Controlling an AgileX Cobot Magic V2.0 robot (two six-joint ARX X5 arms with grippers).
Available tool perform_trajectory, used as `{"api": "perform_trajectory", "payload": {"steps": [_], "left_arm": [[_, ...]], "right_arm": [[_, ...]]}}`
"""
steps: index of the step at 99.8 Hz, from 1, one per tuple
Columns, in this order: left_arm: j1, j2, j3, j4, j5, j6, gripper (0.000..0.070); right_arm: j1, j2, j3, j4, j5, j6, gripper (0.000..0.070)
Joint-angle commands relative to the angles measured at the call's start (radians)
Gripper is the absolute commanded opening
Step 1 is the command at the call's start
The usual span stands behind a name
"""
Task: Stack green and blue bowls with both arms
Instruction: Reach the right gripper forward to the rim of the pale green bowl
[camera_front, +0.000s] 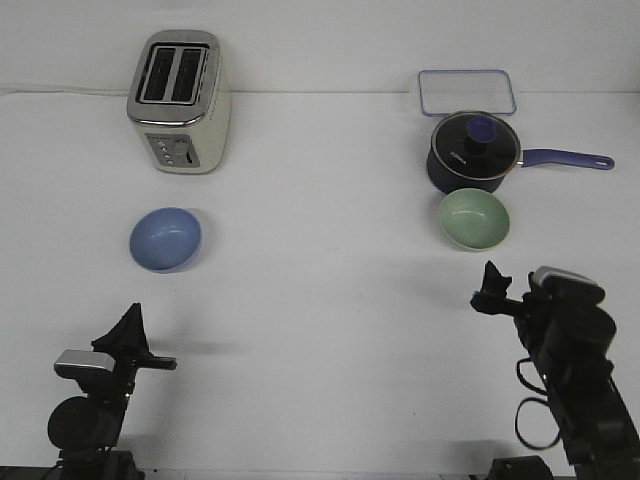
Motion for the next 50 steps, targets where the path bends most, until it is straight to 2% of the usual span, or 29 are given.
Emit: {"api": "perform_trajectory", "payload": {"steps": [1, 27, 50], "left_arm": [[0.001, -0.002, -0.018, 0.01, -0.001, 0.011, 0.0014], [0.001, -0.002, -0.018, 0.01, -0.001, 0.011, 0.0014], [0.001, -0.002, -0.018, 0.01, -0.001, 0.011, 0.0014]], "right_arm": [[-0.013, 0.117, 0.074, -0.034, 0.0, -0.005, 0.0521], [-0.087, 0.552, 0.326, -0.097, -0.01, -0.098, 0.0521], [-0.15, 0.866, 0.536, -0.158, -0.029, -0.142, 0.0521]]}}
